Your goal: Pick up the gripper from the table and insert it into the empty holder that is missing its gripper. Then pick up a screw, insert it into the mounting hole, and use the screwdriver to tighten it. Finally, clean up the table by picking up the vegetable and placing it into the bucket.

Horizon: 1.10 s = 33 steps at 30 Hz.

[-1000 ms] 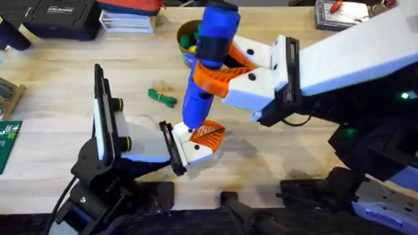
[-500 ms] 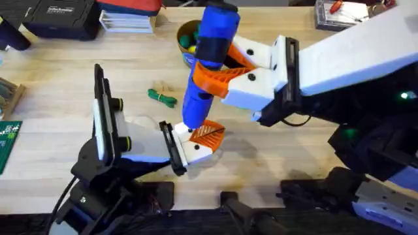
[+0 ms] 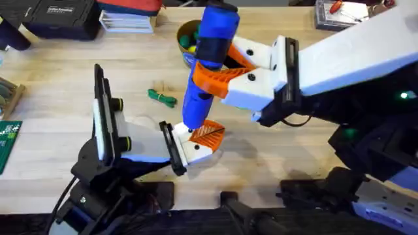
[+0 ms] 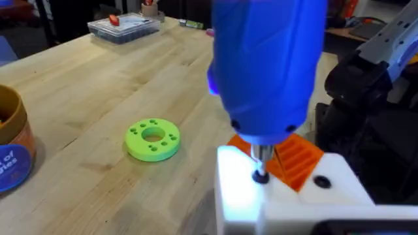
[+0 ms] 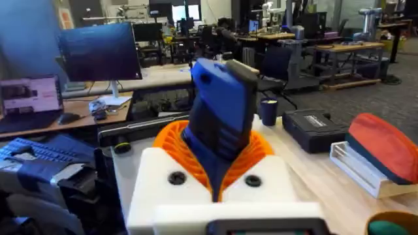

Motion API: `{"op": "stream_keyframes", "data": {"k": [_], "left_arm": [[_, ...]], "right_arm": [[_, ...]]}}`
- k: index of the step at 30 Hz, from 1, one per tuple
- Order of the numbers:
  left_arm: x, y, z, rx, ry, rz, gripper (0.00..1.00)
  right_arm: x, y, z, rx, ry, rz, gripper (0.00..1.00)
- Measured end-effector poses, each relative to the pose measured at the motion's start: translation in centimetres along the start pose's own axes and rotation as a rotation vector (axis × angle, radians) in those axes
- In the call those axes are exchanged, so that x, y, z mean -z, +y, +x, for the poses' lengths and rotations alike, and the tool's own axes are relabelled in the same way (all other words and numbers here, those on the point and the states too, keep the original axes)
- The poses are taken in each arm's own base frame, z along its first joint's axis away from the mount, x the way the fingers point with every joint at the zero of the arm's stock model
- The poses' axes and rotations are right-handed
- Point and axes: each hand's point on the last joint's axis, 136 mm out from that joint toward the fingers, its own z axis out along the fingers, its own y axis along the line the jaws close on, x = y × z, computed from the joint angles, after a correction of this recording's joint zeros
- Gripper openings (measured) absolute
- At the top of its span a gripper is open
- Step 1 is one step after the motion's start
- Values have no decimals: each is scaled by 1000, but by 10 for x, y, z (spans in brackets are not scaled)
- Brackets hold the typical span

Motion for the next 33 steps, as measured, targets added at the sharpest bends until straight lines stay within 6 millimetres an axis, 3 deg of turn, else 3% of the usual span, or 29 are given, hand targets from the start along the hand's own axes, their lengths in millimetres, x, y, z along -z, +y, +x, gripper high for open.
{"op": "stream_keyframes", "data": {"k": [15, 25, 33], "left_arm": [[0, 1, 0, 1, 0, -4, 9], [0, 1, 0, -1, -1, -4, 9], [0, 1, 0, -1, -1, -4, 9]], "right_arm": [[4, -5, -2, 3, 4, 18, 31], [19, -1, -31, 65, -67, 33, 31], [19, 0, -32, 114, -68, 32, 31]]}}
